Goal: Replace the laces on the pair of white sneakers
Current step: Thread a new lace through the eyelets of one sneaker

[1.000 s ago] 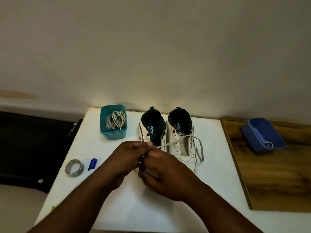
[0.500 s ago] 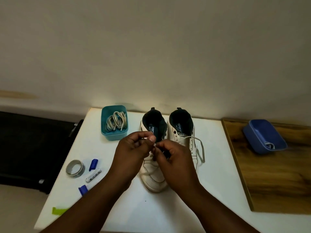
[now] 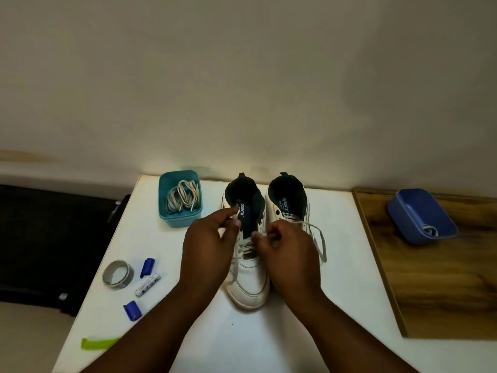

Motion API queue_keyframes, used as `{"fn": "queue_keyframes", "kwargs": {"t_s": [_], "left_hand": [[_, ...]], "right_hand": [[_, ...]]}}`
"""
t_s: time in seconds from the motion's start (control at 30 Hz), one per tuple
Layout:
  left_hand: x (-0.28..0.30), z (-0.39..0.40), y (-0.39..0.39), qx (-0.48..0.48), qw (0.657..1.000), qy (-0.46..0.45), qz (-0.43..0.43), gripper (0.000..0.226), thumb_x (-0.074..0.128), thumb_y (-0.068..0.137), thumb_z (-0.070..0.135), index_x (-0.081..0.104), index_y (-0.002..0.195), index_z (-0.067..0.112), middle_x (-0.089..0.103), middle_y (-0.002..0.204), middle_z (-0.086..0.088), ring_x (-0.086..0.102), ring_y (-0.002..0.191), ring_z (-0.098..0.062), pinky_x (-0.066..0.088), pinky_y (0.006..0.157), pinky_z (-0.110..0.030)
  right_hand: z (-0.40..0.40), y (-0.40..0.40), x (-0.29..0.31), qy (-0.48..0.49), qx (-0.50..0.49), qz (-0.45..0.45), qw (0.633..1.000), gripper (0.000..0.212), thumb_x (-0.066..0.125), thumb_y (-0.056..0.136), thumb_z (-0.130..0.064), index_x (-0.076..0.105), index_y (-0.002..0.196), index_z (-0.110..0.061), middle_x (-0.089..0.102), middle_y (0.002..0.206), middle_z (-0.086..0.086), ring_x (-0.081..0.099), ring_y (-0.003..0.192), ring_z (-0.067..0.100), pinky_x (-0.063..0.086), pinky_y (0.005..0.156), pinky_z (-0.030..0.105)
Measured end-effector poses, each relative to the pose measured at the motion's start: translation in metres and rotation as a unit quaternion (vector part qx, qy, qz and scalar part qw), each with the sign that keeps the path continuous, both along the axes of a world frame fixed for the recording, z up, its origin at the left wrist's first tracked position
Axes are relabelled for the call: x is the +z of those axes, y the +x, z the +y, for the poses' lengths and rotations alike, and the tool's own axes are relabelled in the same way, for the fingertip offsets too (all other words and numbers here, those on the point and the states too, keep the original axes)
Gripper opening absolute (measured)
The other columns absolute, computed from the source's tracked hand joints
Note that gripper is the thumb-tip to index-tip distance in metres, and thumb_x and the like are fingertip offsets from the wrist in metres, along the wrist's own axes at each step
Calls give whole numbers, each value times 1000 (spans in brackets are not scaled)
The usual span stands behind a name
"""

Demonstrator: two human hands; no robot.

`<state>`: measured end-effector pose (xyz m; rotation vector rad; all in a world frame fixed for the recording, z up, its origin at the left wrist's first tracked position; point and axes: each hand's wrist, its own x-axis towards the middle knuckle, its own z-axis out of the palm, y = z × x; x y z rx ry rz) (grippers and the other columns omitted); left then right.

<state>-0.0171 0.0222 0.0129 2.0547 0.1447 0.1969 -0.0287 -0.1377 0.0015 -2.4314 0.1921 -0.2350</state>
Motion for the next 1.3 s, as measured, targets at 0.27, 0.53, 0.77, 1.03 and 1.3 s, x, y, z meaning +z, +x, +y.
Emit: {"fn": "queue_keyframes", "kwargs": {"t_s": [0.27,0.53,0.77,1.03,1.3], "left_hand": [[-12,-14,2,-23,962,269,-47,14,66,94,42,74,106,44,72,100,13,60,104,-19,45,86,-43],[-14,-28,1,-16,959,283,-28,14,65,95,42,73,106,43,73,101,16,52,123,-14,24,97,-42],[-18,-26,1,-40,940,334,-59,14,66,92,33,72,103,40,71,98,14,52,123,-20,30,97,-49],[-16,-24,2,-59,919,386,-55,12,61,91,32,70,97,36,71,95,11,55,125,-24,26,104,-54],[-20,-26,6,-42,938,341,-51,13,59,95,37,71,94,34,71,96,13,52,126,-20,29,102,-51]], "right_hand": [[-1,3,-5,96,-3,8,995,11,70,90,-33,76,83,-27,71,73,-12,66,70,2,58,67,35],[-5,5,-5,171,1,34,985,14,70,90,-17,77,78,-23,72,72,-7,67,70,6,56,67,30],[-5,7,-7,190,1,29,981,15,70,89,-12,78,81,-22,73,73,-9,68,72,4,51,64,15],[-3,6,-5,193,-4,31,981,16,71,88,-13,78,83,-27,74,75,-12,69,74,1,54,69,19],[-5,7,-4,149,11,24,988,10,72,90,-19,79,86,-26,73,76,-12,67,75,-1,54,70,20]]}}
